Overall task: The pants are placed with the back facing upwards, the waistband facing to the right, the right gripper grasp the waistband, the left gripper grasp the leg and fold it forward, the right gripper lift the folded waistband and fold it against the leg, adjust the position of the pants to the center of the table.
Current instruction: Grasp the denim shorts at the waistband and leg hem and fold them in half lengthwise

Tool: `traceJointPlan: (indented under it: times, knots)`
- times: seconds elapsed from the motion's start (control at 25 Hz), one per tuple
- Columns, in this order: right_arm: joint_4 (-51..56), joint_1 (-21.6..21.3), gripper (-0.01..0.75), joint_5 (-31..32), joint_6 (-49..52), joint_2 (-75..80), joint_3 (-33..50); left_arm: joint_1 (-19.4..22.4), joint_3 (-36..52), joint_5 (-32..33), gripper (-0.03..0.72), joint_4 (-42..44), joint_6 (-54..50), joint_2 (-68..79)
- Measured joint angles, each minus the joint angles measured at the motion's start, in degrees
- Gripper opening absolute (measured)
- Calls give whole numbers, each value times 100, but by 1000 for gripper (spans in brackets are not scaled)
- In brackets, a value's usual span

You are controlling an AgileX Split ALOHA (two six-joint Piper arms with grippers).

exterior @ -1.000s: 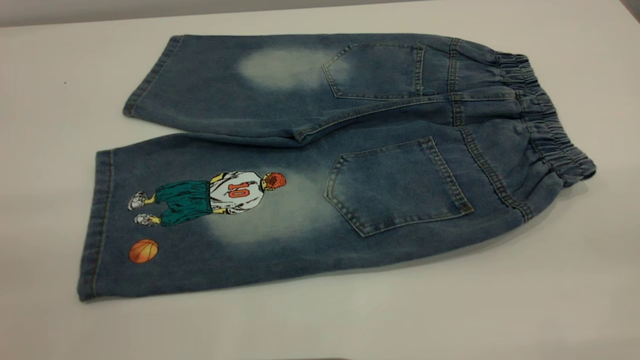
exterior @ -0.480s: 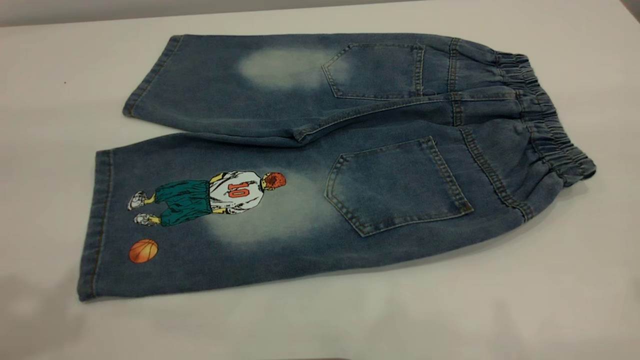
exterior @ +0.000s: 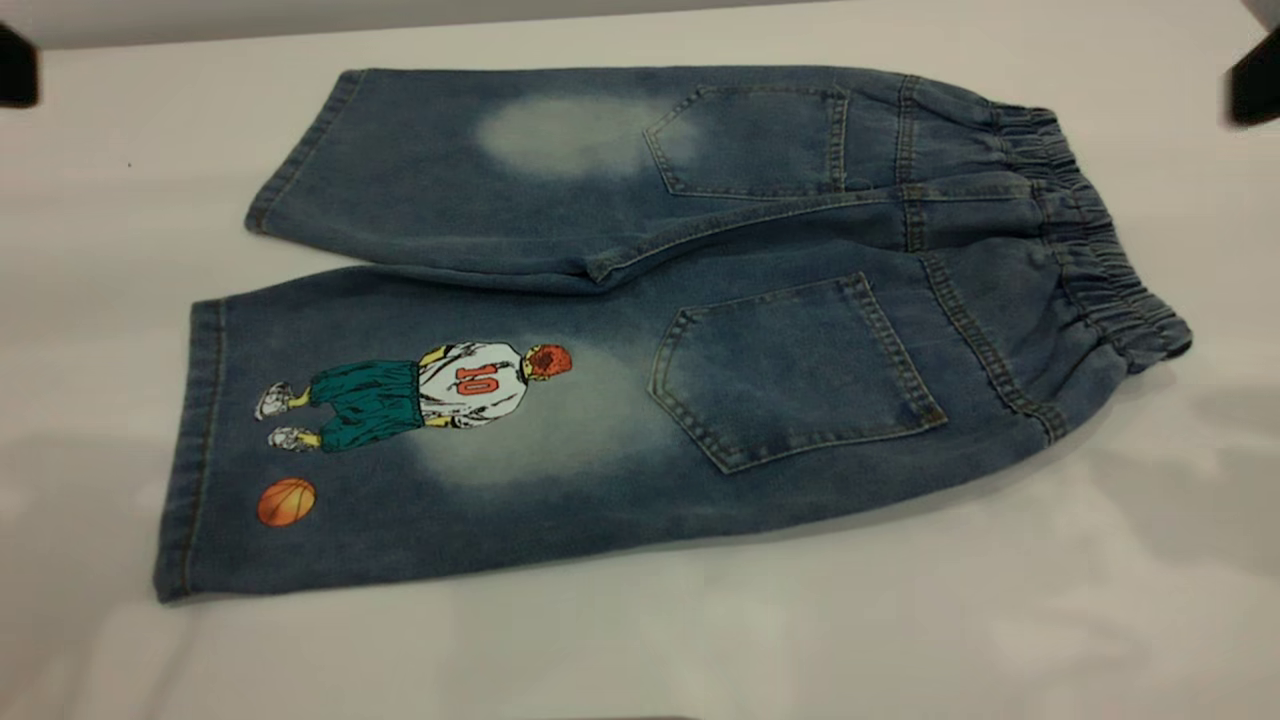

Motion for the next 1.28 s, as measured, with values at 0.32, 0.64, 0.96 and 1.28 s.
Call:
traceJointPlan:
  times: [0.32,0.64,0.96,1.28]
  knots:
    - [1885,0,548,-491,-1753,1556,-5,0,0,-13,504,-1775,2197,74]
    - [3316,0,548,-751,-3043,2552,-62,0,0,46,504,-2446,2917,74]
    - [4623,0,548,-823,-4275,3330,-88,0,0,146,504,-2486,2931,75]
    - [4901,0,548,-865,-4676,3910,-559,0,0,163,504,-2490,2931,75]
